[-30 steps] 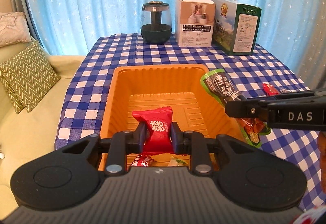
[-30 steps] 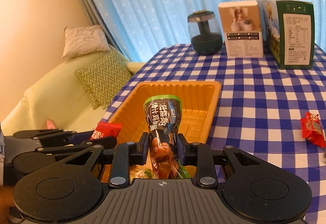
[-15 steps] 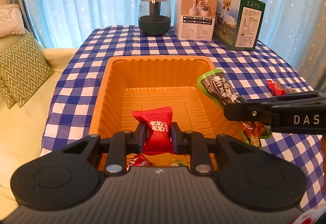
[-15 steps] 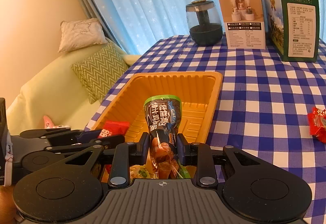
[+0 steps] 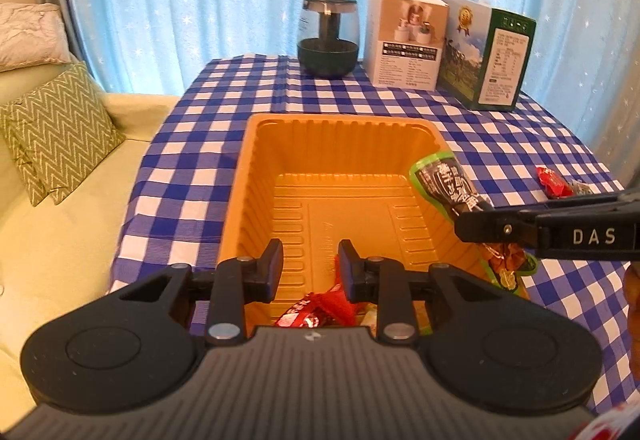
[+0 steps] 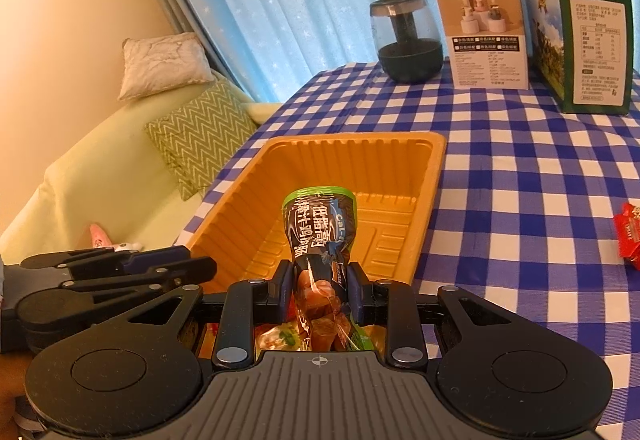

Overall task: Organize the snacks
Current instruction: 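Carry the bag and red candy over the orange tray and open both tools, then move both tools back from the tray toward the remaining snacks, then grasp the small red candy with the right tool while the left tool grasps the clear snack packet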

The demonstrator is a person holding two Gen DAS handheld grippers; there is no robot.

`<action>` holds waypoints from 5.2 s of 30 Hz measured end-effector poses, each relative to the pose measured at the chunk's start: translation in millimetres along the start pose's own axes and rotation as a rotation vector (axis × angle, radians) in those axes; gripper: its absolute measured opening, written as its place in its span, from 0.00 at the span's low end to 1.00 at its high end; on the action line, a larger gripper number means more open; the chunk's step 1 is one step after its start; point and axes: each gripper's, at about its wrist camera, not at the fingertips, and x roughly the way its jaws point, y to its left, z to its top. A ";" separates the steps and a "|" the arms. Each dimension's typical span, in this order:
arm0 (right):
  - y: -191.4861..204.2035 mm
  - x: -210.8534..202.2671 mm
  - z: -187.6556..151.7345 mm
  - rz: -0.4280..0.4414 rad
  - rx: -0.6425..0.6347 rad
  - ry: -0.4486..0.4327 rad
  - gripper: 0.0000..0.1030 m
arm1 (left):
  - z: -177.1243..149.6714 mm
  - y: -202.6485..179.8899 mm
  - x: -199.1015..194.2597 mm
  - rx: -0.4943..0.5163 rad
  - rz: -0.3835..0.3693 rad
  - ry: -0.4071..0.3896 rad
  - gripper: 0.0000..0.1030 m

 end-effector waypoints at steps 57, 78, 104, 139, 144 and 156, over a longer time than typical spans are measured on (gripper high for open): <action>-166.6 -216.9 -73.3 -0.457 0.140 -0.221 0.56 | 9.0 -266.7 -8.5 0.195 -0.342 -0.063 0.49; -200.1 -183.7 -75.9 -0.552 0.143 -0.104 0.56 | -3.1 -281.2 38.8 0.254 -0.378 -0.019 0.56; -244.3 -151.8 -42.6 -0.467 0.006 -0.048 0.56 | 13.8 -299.2 85.4 0.278 -0.409 0.002 0.61; -266.8 -147.4 -26.1 -0.495 0.107 -0.043 0.21 | 11.0 -317.2 102.1 0.315 -0.489 0.030 0.40; -275.6 -159.6 -25.7 -0.506 0.166 -0.060 0.21 | 7.3 -332.0 109.7 0.326 -0.521 0.032 0.40; -278.7 -167.4 -24.6 -0.490 0.188 -0.090 0.21 | 10.0 -348.9 138.9 0.336 -0.475 0.028 0.40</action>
